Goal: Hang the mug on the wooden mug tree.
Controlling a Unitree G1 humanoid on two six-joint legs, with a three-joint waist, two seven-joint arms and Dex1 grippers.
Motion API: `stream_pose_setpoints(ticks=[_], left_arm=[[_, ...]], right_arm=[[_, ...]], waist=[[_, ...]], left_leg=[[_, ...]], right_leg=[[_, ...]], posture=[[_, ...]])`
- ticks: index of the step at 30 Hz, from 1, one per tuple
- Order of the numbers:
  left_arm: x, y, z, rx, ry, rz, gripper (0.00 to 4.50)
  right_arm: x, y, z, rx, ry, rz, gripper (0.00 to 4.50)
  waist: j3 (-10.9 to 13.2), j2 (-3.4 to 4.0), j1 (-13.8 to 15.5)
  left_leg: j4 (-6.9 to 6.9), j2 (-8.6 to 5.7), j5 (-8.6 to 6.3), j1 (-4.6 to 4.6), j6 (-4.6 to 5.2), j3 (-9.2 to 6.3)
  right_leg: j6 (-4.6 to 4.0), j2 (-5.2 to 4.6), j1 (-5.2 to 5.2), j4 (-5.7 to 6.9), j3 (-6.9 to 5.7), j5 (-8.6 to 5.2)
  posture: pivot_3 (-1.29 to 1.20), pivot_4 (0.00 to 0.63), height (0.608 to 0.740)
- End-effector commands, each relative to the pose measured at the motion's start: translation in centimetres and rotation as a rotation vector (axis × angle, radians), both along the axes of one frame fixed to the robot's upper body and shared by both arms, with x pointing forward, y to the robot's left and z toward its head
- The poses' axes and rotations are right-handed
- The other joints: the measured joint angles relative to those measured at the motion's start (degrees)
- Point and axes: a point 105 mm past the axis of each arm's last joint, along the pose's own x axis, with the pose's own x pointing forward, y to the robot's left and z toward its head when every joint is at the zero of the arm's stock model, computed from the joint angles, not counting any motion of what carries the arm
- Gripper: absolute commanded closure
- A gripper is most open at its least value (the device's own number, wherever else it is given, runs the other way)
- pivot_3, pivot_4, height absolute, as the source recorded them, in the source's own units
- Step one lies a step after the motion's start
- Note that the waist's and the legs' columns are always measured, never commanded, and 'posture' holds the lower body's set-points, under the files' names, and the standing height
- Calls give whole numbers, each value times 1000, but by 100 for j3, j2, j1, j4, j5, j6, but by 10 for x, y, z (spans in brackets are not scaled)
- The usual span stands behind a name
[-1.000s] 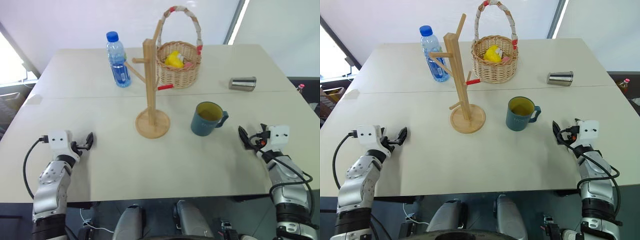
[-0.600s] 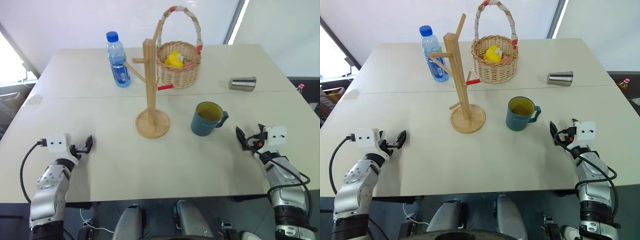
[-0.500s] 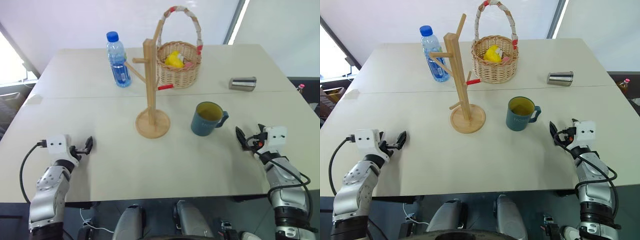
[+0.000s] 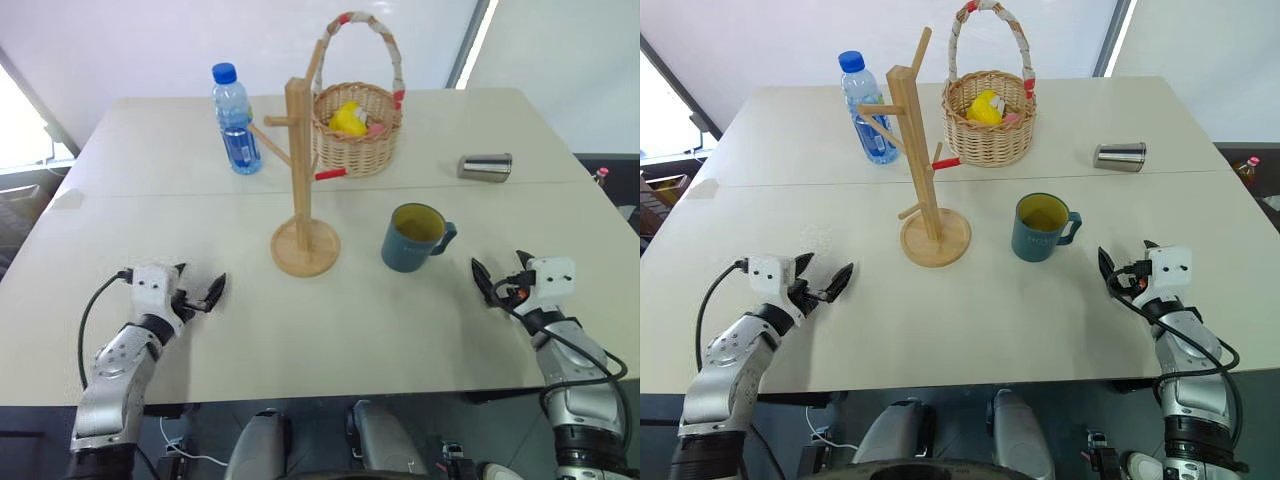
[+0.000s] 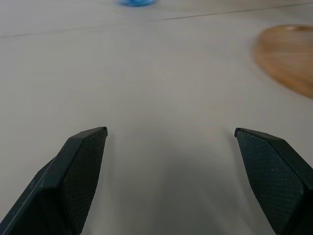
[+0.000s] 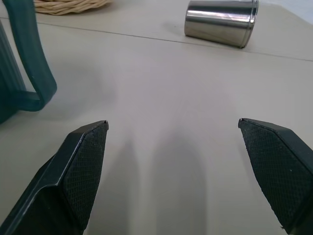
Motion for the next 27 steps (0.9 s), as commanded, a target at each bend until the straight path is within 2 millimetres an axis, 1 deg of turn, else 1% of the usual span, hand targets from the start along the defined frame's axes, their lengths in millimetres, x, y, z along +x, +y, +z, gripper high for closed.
stream_pose_setpoints(ticks=[1,4,7,11,15,21,27], left_arm=[[-15,-30,10,-26,-30,-204,0],[-26,-49,11,-14,-20,-346,0],[-30,-61,14,-18,-24,-428,0],[-30,-72,18,-23,-46,-484,0],[-30,-77,16,-16,-60,-509,0],[-29,-77,15,-7,-69,-517,0],[-29,-78,15,-2,-76,-517,0]], right_arm=[[-5,11,17,-22,-38,92,78],[-12,25,16,-45,-14,179,78],[-14,37,17,-69,-9,247,78],[-5,42,27,-75,-49,240,78],[4,41,31,-63,-66,221,78],[16,37,31,-60,-75,203,78],[26,36,28,-44,-76,209,78]], waist=[[0,0,3],[1,1,18],[1,1,12],[1,2,-2],[1,2,7],[2,2,12],[2,2,2]], left_leg=[[-1,0,0,0,0,0],[-1,0,0,0,0,0],[-1,1,0,0,1,0],[0,2,0,1,1,-1],[0,2,0,1,1,0],[0,1,0,-1,1,0],[0,1,0,1,1,0]], right_leg=[[0,-1,0,0,0,0],[-2,-4,2,-3,0,-1],[-14,-4,4,-4,0,-8],[-8,-1,3,-3,0,-5],[-2,1,2,-3,0,-1],[-1,1,2,-5,-1,-1],[-1,4,2,-3,-1,-1]], posture=[[0,150,740],[0,150,740],[0,150,740],[0,150,740],[0,150,740],[0,150,740],[0,150,740]])
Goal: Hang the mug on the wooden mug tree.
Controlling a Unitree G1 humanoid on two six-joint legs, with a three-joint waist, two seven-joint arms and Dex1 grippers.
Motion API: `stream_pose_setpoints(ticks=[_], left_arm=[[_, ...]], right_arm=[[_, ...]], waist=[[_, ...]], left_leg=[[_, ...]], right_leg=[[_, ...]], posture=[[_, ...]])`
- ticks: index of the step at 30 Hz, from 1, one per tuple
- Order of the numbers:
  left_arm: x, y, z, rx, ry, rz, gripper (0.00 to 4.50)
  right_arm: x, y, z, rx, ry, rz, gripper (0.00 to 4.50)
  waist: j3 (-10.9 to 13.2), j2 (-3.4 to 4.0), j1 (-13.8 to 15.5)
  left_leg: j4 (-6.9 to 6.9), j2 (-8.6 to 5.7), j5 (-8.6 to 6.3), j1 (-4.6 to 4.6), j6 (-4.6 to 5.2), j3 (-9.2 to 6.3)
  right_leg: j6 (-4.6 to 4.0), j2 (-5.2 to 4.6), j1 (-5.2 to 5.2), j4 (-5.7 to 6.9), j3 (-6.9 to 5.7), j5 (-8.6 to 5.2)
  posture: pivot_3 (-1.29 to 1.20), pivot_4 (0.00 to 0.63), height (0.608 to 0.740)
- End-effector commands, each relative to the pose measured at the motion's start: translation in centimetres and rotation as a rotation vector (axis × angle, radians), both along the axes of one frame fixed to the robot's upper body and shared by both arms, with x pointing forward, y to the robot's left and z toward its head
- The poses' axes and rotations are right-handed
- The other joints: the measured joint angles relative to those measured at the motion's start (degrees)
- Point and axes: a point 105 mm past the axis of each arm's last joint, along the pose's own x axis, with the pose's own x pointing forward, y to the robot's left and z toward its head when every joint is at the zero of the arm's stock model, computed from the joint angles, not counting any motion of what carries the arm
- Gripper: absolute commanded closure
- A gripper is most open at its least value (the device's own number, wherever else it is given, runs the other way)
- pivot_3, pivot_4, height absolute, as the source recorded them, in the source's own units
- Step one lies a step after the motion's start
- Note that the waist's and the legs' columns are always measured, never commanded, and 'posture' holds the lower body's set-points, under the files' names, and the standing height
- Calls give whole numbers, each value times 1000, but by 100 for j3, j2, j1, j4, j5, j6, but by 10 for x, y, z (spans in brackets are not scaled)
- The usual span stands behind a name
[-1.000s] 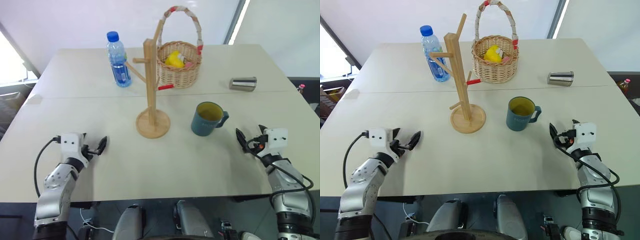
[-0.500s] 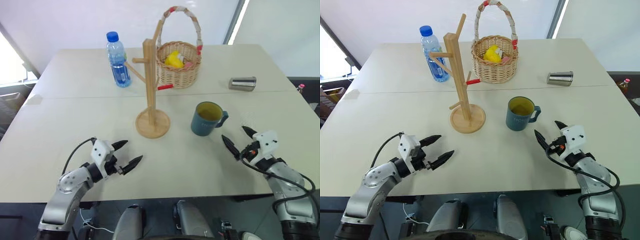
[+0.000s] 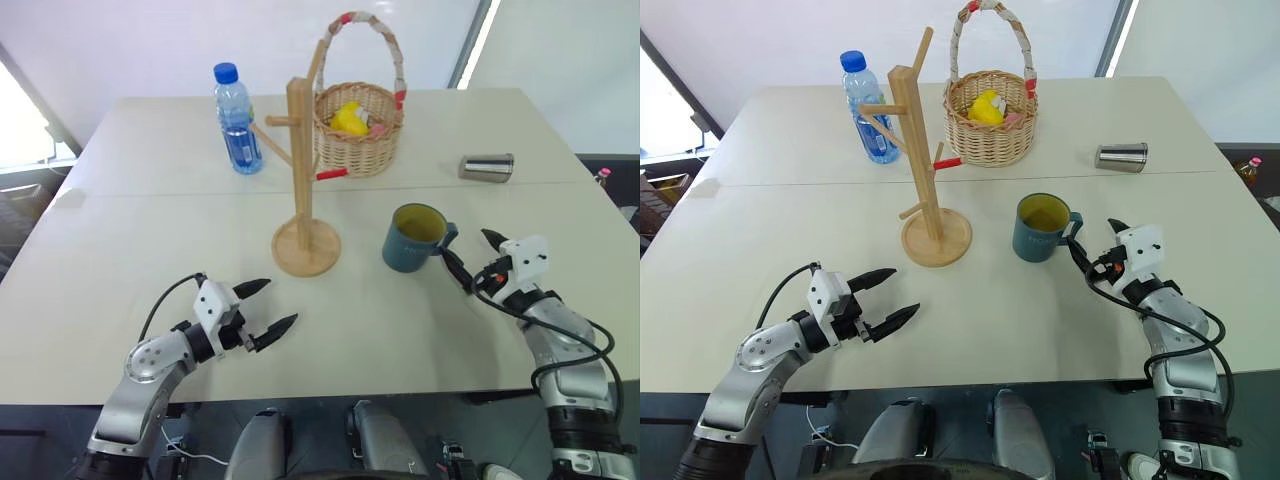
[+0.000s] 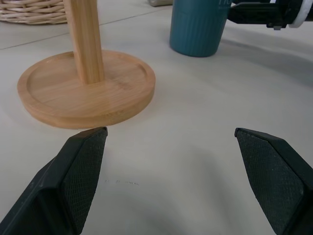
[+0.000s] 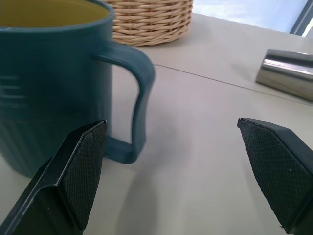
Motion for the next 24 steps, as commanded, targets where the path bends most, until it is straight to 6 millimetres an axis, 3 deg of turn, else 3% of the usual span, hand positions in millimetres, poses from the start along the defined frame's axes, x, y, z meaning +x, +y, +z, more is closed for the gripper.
stream_pose_setpoints(ticks=[1,14,17,24], left_arm=[[0,-3,7,0,-45,-14,0],[-2,-5,10,0,-58,-10,0],[-1,-6,12,0,-59,-8,0],[-1,-6,13,5,-61,-6,0]], right_arm=[[5,1,7,9,-39,9,78],[27,10,-3,73,-21,50,78],[30,15,-1,84,-30,78,955],[28,26,1,115,-42,137,4471]], waist=[[0,0,-1],[0,0,-4],[0,0,-4],[0,0,0]], left_leg=[[0,0,0,0,0,0],[0,0,0,0,0,1],[0,0,0,0,0,0],[0,0,0,0,0,0]], right_leg=[[0,0,0,0,0,0],[1,0,0,2,0,1],[1,0,0,2,0,1],[1,-1,0,2,0,1]], posture=[[0,150,740],[0,150,740],[0,150,740],[0,150,740]])
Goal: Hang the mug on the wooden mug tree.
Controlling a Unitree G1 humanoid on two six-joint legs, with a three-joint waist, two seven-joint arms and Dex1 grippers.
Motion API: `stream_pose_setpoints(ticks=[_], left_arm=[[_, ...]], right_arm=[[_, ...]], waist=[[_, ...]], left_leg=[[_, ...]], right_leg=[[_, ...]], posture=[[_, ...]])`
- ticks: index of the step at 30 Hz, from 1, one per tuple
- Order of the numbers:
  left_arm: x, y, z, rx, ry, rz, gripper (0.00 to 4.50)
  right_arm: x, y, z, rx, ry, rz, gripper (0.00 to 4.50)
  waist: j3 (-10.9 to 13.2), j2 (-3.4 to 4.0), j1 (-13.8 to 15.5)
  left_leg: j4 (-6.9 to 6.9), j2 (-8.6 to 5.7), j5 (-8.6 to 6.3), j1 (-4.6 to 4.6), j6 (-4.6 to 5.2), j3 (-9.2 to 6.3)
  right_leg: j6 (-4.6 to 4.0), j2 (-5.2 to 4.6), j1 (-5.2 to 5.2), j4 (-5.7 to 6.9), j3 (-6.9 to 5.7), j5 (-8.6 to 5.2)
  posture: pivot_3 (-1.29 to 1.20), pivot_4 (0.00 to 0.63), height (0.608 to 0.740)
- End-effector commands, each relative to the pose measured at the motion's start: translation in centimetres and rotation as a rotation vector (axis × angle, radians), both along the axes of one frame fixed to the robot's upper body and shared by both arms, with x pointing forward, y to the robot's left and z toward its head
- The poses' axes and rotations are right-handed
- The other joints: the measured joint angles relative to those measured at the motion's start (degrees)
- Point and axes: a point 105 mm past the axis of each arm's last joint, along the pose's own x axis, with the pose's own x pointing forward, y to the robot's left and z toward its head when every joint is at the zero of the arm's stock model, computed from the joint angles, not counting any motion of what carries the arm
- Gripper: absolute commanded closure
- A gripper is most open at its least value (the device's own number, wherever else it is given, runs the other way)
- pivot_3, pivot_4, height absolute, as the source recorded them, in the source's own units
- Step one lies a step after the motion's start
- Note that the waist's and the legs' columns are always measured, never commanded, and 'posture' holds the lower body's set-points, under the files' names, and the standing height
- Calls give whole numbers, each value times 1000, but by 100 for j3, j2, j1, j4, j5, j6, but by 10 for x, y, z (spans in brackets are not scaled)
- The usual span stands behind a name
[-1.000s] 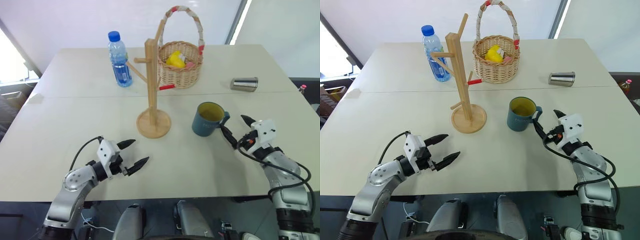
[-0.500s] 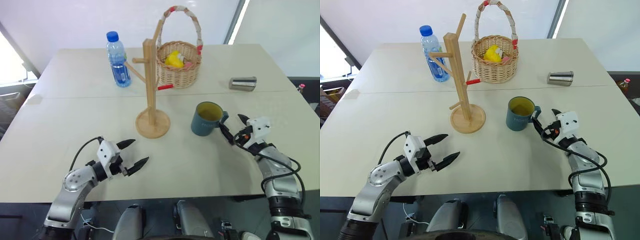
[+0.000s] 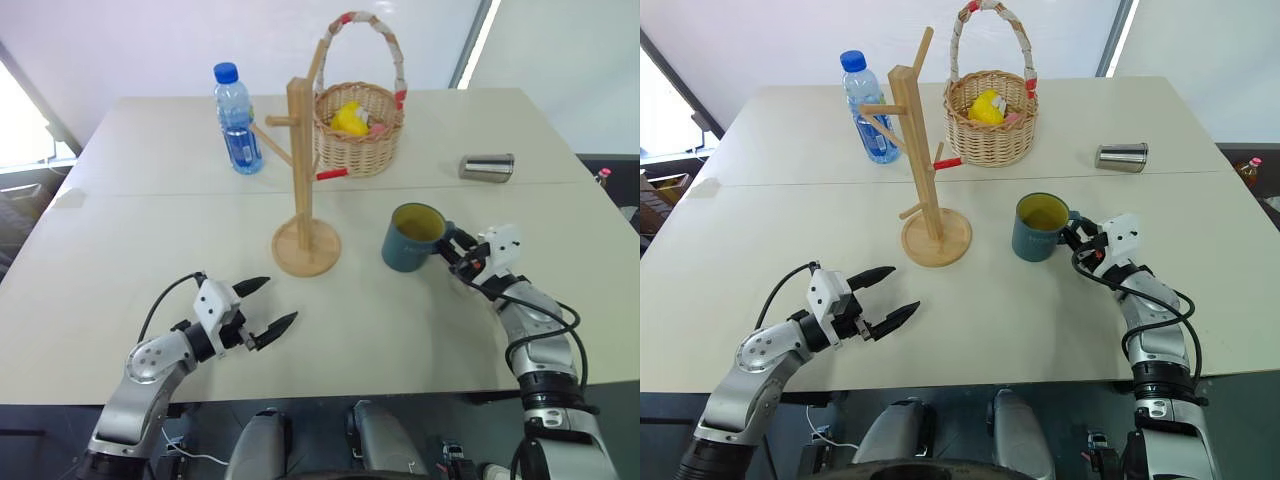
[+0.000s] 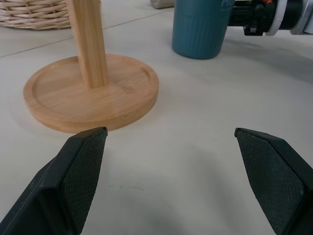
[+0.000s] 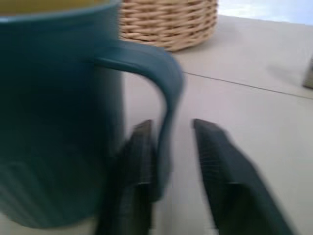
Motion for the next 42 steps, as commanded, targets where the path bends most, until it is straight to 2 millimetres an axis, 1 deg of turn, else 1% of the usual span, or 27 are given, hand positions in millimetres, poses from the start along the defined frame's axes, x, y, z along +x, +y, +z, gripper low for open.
stream_pose_setpoints(ticks=[1,3,6,9,12,13,14,17,20,23,28,32,39,42], left_arm=[[-1,-5,10,2,-41,-21,0],[-1,-5,11,5,-42,-21,0],[0,-4,11,8,-44,-19,0],[1,-3,12,10,-47,-15,0],[2,-2,13,10,-49,-14,0],[2,-2,13,10,-50,-16,0],[2,-3,14,7,-52,-19,0],[3,-5,20,-8,-68,-35,0],[6,-6,39,-80,-104,-42,0],[7,-8,56,-126,-124,-66,0],[4,-13,69,-136,-133,-114,0],[4,-13,76,-151,-142,-113,0],[7,-9,83,-162,-160,-77,0],[8,-4,90,-187,-169,-55,0]], right_arm=[[-1,3,13,18,-57,25,4471],[-4,5,15,-3,-66,33,4471],[-10,15,23,-177,-122,77,4471],[-22,41,45,-425,-244,203,4471],[-38,69,59,-684,-338,370,4471],[-42,76,68,-716,-367,399,4471],[-44,83,80,-729,-400,416,4471],[-45,93,107,-747,-448,425,4471],[-41,99,133,-787,-472,429,4471],[-38,104,149,-812,-480,441,4471],[-30,116,170,-822,-511,451,4471],[-22,122,182,-823,-534,447,4471],[-19,141,187,-824,-558,531,4471],[-18,148,190,-827,-565,553,4471]], waist=[[0,0,0],[0,1,-1],[0,2,2],[0,2,-2],[0,2,-6],[1,1,-5],[1,1,-8],[1,1,3],[3,-3,19],[4,-5,25],[5,-4,-19],[5,-5,-5],[6,-5,3],[6,-5,-7]], left_leg=[[0,0,0,0,0,0],[0,0,0,0,0,0],[0,0,0,0,0,0],[0,0,0,-1,0,0],[0,0,0,0,0,0],[0,0,0,0,0,0],[0,0,0,0,0,-1],[2,0,0,1,0,-2],[7,0,0,-2,0,-2],[7,0,0,-6,0,-6],[1,0,0,-7,-1,-3],[1,0,0,-6,0,-4],[2,-1,0,-10,0,-3],[0,-1,0,-10,-1,-3]], right_leg=[[0,-1,0,0,0,0],[0,-1,0,0,0,0],[0,-1,0,0,0,0],[0,0,-1,0,0,0],[0,1,-3,1,0,0],[0,2,-3,1,0,0],[0,3,-2,0,-1,0],[0,3,-2,2,-1,0],[0,1,-2,1,-1,0],[0,-1,-1,-4,-5,0],[-1,-2,-6,-7,-3,0],[-1,-1,-7,-5,-4,0],[-1,-4,-9,-7,-3,0],[-1,-3,-12,-6,-4,0]], posture=[[0,150,740],[0,150,740],[0,150,740],[0,150,740],[0,150,740],[0,150,740],[0,150,740],[0,150,740],[0,150,740],[0,150,740],[0,150,740],[0,150,740],[0,150,740],[0,150,740]])
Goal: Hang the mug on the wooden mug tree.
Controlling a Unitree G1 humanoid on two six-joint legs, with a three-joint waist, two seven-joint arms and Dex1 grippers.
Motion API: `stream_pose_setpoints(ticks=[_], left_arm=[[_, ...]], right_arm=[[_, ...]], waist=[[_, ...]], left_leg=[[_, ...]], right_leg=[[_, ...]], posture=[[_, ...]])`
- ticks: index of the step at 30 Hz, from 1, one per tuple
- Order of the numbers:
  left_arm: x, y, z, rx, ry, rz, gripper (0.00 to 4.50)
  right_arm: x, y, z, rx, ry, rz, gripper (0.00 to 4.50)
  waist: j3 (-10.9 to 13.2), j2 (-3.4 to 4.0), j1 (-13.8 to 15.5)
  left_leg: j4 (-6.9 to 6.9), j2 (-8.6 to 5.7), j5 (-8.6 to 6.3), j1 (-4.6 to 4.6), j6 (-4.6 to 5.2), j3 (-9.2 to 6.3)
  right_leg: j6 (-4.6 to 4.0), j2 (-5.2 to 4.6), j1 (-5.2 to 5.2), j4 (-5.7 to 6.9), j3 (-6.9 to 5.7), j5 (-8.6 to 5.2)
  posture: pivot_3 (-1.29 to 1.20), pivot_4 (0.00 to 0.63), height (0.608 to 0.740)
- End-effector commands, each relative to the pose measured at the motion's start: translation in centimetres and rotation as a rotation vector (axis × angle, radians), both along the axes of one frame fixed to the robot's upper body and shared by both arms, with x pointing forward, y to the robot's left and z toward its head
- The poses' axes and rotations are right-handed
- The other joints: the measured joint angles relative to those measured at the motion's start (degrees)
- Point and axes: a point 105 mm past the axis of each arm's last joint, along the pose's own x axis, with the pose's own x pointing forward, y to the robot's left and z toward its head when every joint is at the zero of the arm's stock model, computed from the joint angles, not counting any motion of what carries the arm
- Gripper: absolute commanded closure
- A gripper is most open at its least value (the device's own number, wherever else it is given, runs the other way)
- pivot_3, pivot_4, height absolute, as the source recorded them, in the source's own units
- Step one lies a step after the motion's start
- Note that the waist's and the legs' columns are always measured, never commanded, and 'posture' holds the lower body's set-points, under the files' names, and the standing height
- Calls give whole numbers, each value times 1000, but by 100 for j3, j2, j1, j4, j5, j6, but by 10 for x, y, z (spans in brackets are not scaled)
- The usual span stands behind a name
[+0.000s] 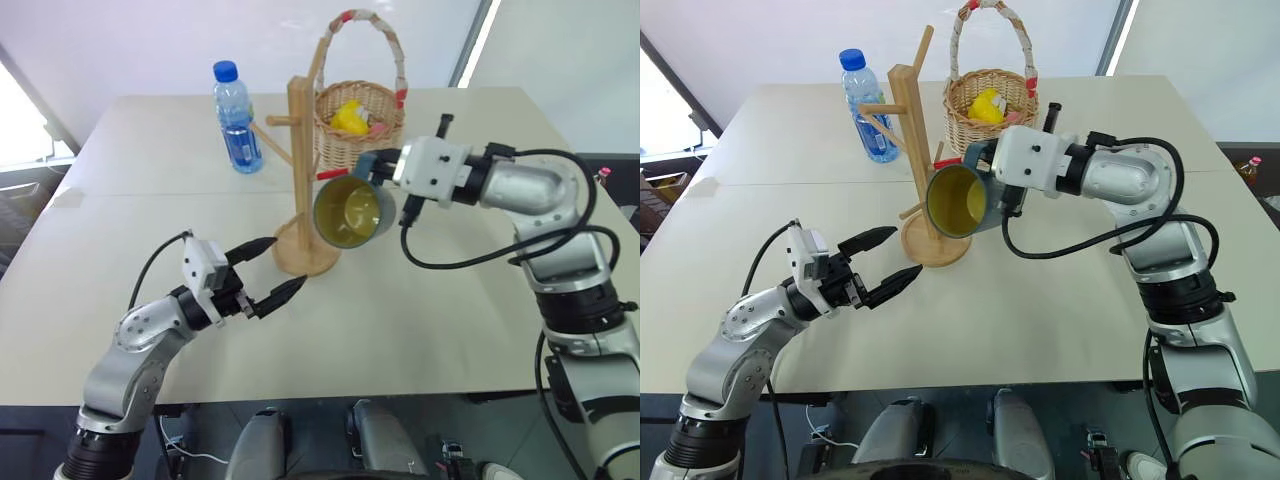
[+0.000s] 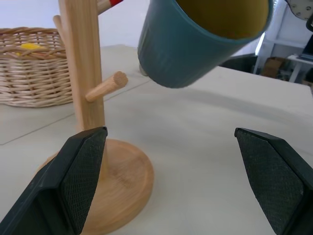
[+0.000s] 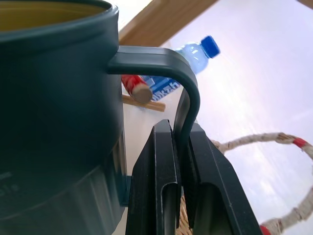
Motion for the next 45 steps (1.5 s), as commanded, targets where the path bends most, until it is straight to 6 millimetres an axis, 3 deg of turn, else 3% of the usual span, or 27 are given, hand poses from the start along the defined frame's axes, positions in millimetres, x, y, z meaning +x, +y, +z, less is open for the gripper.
stream_pose_setpoints(ticks=[1,8,24,27,29,33,38,41,45], left_arm=[[-2,5,22,-38,-61,18,0],[1,12,32,-64,-64,36,0],[3,13,32,-55,-66,46,0],[3,12,31,-55,-67,45,0],[4,12,31,-55,-67,44,0],[4,12,30,-55,-67,43,0],[4,14,28,-54,-63,49,0],[5,20,25,-61,-49,78,0],[14,38,17,-96,-2,202,0]], right_arm=[[-4,9,18,7,-63,46,4471],[4,17,16,-15,-59,60,4471],[23,18,9,-21,-43,25,4471],[23,18,12,-10,-52,26,3490],[21,18,14,-18,-72,27,2510],[21,15,18,-27,-98,19,2510],[16,0,31,-27,-140,-4,2510],[9,-23,36,10,-118,-33,2510],[5,-60,19,153,25,-122,2510]], waist=[[0,0,2],[0,0,4],[0,0,0],[0,0,0],[0,0,-1],[0,0,0],[0,0,13],[0,0,21],[-1,-3,24]], left_leg=[[0,0,0,0,0,0],[1,0,0,0,0,0],[0,-1,0,-1,-1,0],[0,0,0,-1,-1,0],[0,0,0,-1,-1,0],[0,0,0,-1,-1,0],[0,-1,0,-3,-1,0],[0,-1,0,-5,-1,0],[-3,-1,-1,-3,0,-1]], right_leg=[[0,0,0,0,0,0],[0,-1,1,0,0,0],[-1,-1,-2,0,0,1],[-1,-1,-2,0,0,0],[-1,-1,-2,0,0,1],[-1,-1,-2,0,0,1],[-1,-2,-2,-1,0,1],[-1,-3,-2,-4,0,1],[-1,-6,6,-14,-1,1]], posture=[[0,150,740],[0,150,740],[0,150,740],[0,150,740],[0,150,740],[0,150,740],[0,150,740],[0,150,740],[0,150,740]])
